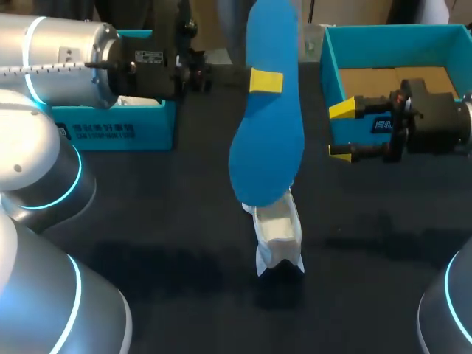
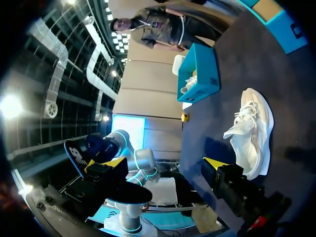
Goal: Take the shoe out of the shoebox, open the shoe tongue, remove and reinsert the insole, then place the shoe into the shoebox
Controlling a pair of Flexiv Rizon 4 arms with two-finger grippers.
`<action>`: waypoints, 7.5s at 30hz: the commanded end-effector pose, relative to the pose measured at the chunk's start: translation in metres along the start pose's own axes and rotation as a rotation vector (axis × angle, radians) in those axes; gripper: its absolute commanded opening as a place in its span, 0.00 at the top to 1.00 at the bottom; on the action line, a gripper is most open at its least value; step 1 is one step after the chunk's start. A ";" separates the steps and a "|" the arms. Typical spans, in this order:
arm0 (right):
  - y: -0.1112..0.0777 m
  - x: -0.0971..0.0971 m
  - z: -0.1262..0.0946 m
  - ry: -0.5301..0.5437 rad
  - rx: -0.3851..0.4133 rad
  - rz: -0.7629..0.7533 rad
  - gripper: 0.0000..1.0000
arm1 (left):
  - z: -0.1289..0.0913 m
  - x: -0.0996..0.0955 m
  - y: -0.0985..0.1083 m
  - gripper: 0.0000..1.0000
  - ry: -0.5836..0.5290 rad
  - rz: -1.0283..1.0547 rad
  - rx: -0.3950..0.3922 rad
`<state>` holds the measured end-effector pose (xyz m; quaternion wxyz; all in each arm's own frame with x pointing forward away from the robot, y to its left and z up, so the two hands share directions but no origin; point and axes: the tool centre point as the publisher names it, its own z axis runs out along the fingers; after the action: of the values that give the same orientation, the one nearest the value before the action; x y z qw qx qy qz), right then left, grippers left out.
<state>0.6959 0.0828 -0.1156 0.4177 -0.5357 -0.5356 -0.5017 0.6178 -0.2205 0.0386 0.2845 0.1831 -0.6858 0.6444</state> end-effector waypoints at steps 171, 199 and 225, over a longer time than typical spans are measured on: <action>0.002 0.000 0.052 0.032 0.071 0.051 1.00 | 0.020 -0.146 0.098 0.00 -0.219 2.344 -0.067; 0.003 -0.023 0.047 0.046 0.067 0.095 1.00 | -0.032 -0.165 0.102 0.00 -0.197 2.331 -0.271; -0.001 -0.031 0.051 0.040 0.084 0.106 1.00 | -0.017 -0.162 0.064 0.00 0.038 2.073 -0.954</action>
<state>0.7022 0.1271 -0.1534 0.4764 -0.5343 -0.5187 -0.4673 0.7021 -0.2037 -0.1146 -0.4011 -0.5707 -0.6321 0.3375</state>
